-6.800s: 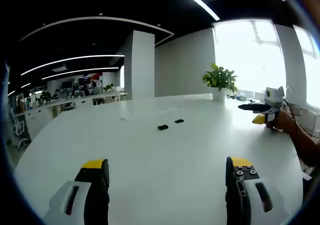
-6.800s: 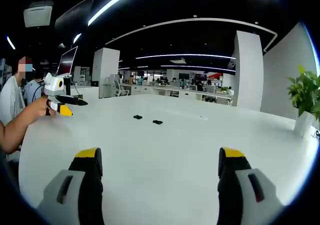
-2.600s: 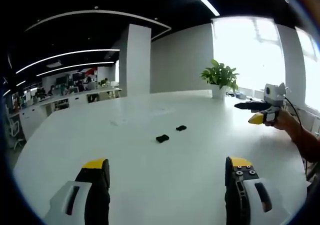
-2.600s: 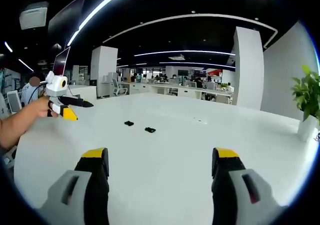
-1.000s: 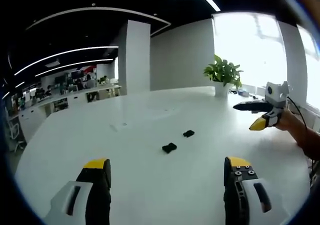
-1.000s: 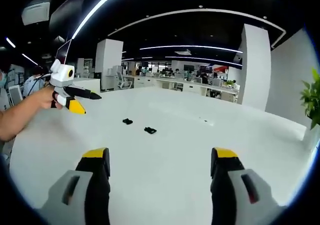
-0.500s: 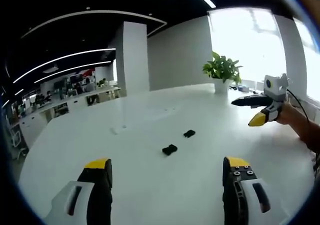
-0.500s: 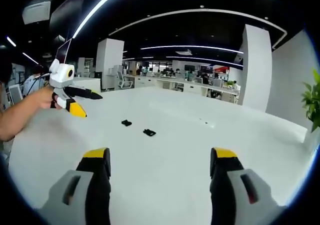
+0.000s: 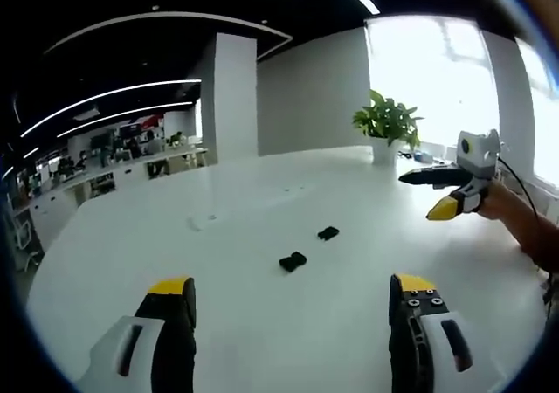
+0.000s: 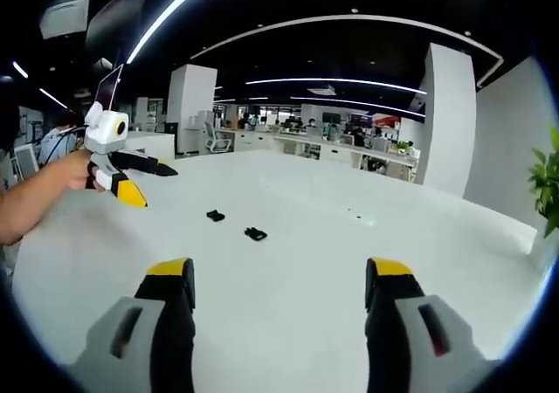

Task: Snap the two parts of the plastic buckle together until the buckle closes and remains connected.

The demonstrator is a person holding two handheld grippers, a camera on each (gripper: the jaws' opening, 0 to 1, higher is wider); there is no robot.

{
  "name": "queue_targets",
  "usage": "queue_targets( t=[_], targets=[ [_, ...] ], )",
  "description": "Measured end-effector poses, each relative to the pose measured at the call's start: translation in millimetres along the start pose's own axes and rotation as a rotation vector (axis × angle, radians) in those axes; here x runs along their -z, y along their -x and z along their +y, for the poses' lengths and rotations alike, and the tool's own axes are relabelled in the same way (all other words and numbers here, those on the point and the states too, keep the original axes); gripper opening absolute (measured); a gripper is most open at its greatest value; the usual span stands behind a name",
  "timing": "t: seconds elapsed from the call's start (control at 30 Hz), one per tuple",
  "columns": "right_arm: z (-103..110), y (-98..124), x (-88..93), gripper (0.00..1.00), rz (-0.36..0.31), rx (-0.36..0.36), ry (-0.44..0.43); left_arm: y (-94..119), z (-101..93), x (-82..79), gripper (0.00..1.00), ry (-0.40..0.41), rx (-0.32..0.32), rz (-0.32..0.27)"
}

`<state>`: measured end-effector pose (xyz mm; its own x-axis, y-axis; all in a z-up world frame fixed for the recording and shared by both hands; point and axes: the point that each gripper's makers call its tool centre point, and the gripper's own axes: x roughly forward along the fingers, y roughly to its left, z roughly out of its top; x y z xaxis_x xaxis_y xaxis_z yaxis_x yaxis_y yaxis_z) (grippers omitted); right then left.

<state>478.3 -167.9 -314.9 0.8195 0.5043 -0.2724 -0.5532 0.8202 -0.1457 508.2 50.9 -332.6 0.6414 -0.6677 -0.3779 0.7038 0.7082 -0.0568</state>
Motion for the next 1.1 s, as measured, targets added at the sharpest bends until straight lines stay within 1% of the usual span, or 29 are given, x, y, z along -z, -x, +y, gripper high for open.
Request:
queue_targets(
  t=[0.1,0.2,0.33,0.63,0.83,0.93,1.1],
  targets=[
    [2,-3,0.7,0.80,0.008,-0.006,0.006,-2,2.6,-0.2,0.91,0.000,-0.008,0.000],
    [-1,-4,-0.1,0.80,0.007,0.001,0.009,-4,-0.5,1.1,0.90,0.002,0.001,0.001],
    [-4,-8,-2.0,0.80,0.003,0.002,0.007,-7,1.9,3.1,0.91,-0.005,-0.002,0.011],
    [-1,-15,0.9,0.79,0.013,-0.009,0.014,-12,2.6,-0.2,0.90,-0.001,0.010,0.001],
    [-4,-20,0.0,0.79,0.012,-0.013,0.024,-16,4.9,-0.4,0.88,-0.012,0.008,0.003],
    [-4,-22,-0.2,0.79,0.015,-0.014,0.026,-19,4.7,1.2,0.90,-0.011,0.014,0.010],
    [-4,-23,0.8,0.79,0.016,-0.015,0.028,-22,6.4,0.6,0.89,-0.017,0.014,0.010]
  ],
)
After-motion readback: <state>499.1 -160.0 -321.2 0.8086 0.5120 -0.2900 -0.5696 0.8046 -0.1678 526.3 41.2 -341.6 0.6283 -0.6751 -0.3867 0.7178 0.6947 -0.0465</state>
